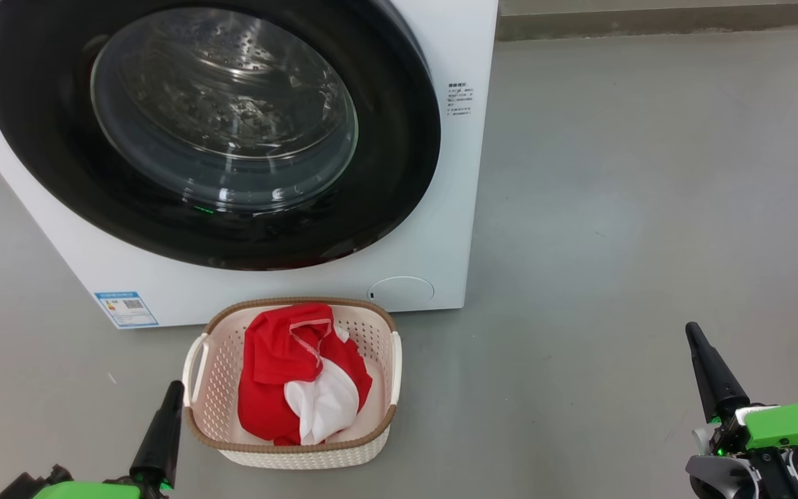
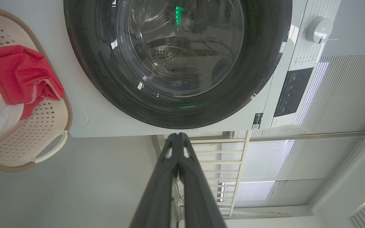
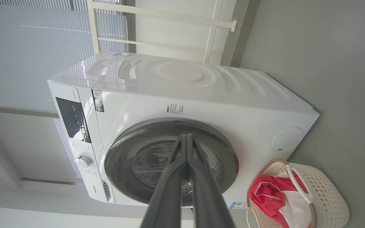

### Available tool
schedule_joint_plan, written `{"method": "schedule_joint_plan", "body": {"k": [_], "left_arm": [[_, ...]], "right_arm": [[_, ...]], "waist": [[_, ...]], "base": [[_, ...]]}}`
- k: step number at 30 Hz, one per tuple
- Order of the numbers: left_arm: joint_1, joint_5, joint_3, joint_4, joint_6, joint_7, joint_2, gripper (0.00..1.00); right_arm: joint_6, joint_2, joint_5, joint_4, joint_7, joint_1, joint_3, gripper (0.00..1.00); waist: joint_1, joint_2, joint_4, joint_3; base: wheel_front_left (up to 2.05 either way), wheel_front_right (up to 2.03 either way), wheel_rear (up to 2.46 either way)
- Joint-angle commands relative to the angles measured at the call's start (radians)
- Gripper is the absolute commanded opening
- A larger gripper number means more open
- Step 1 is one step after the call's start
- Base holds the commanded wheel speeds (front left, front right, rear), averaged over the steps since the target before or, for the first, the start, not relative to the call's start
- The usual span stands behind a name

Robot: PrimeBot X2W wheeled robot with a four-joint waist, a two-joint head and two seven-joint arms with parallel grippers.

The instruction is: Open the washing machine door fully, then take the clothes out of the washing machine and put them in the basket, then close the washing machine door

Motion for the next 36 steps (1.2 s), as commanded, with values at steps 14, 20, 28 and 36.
{"method": "schedule_joint_plan", "body": {"k": [14,20,28,36], "left_arm": [[-0.040,-0.007,0.035,-0.021,-0.007,0.005,0.008,0.00],[-0.040,-0.007,0.035,-0.021,-0.007,0.005,0.008,0.00],[-0.040,-0.007,0.035,-0.021,-0.007,0.004,0.008,0.00],[-0.040,-0.007,0.035,-0.021,-0.007,0.004,0.008,0.00]], "right_arm": [[0.001,-0.008,0.004,-0.030,0.006,-0.041,0.018,0.00],[0.001,-0.008,0.004,-0.030,0.006,-0.041,0.018,0.00],[0.001,-0.008,0.004,-0.030,0.006,-0.041,0.019,0.00],[0.001,-0.008,0.004,-0.030,0.006,-0.041,0.019,0.00]], "waist": [[-0.0001,-0.0001,0.000,0.000],[-0.0001,-0.0001,0.000,0.000],[-0.0001,-0.0001,0.000,0.000],[-0.0001,-0.0001,0.000,0.000]], "base": [[0.00,0.00,0.00],[0.00,0.00,0.00],[0.00,0.00,0.00],[0.00,0.00,0.00]]}}
